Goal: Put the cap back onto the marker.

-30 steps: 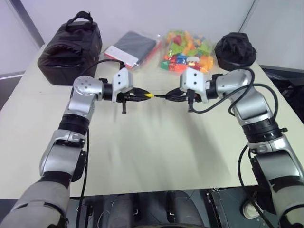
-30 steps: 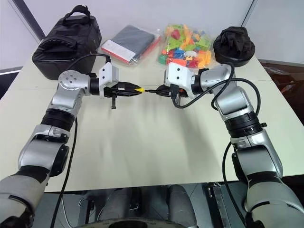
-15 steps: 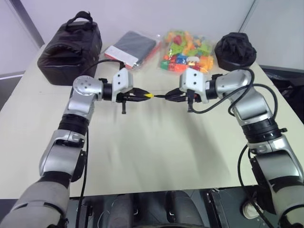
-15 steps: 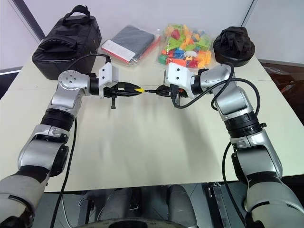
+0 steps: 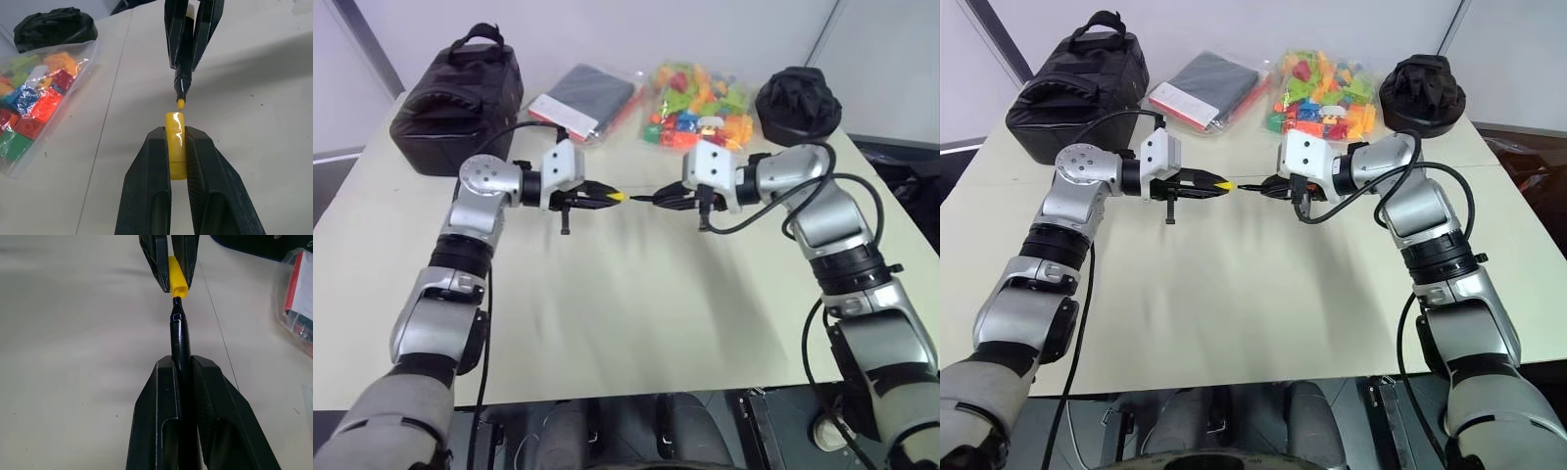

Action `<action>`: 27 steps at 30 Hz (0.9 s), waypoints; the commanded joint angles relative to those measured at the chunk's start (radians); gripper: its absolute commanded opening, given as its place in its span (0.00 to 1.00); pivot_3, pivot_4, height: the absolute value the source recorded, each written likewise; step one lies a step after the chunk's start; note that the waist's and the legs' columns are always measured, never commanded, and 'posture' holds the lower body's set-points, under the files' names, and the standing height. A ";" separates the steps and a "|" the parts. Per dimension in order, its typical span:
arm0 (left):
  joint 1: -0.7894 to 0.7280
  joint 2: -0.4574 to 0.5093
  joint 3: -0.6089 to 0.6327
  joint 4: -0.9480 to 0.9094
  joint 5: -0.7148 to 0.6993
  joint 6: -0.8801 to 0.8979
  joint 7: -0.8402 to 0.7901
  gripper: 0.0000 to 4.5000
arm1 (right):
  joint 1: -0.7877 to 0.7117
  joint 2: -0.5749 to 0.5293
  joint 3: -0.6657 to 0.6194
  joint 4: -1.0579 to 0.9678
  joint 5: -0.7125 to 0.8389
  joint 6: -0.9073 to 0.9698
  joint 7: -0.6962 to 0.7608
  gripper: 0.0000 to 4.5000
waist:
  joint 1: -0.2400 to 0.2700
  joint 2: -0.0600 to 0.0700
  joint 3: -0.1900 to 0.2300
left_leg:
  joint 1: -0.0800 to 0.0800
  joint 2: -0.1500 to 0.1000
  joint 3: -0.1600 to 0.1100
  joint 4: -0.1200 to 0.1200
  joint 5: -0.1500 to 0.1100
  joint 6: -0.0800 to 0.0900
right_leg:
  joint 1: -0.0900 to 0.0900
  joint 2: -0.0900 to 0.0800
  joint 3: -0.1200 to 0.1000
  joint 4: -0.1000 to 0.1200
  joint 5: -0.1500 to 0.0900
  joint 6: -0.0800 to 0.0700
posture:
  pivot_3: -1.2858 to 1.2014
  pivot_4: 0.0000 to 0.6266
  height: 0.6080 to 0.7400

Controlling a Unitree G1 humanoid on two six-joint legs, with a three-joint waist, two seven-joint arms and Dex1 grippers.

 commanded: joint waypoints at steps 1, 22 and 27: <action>-0.006 -0.005 0.011 -0.040 -0.012 0.003 0.002 0.01 | -0.010 0.000 -0.021 -0.015 0.009 -0.012 -0.005 0.00 | 0.000 0.000 0.000 | 0.000 0.000 0.000 0.000 0.000 0.000 | 0.000 0.000 0.000 0.000 0.000 0.000 | 0.52 0.24 1.00; -0.040 -0.031 -0.054 0.033 0.102 -0.213 0.012 0.01 | -0.011 0.008 -0.015 -0.020 0.008 -0.017 0.000 0.00 | 0.001 0.000 0.000 | 0.000 0.000 0.000 0.000 0.000 0.000 | 0.000 0.000 0.000 0.000 0.000 0.000 | 0.52 0.24 1.00; -0.046 -0.042 -0.063 0.054 0.113 -0.261 0.004 0.01 | -0.017 0.013 -0.016 -0.018 0.007 -0.023 -0.002 0.00 | 0.001 0.000 0.000 | 0.000 0.000 0.000 0.000 0.000 0.000 | 0.000 0.000 0.000 0.000 0.000 0.000 | 0.52 0.24 1.00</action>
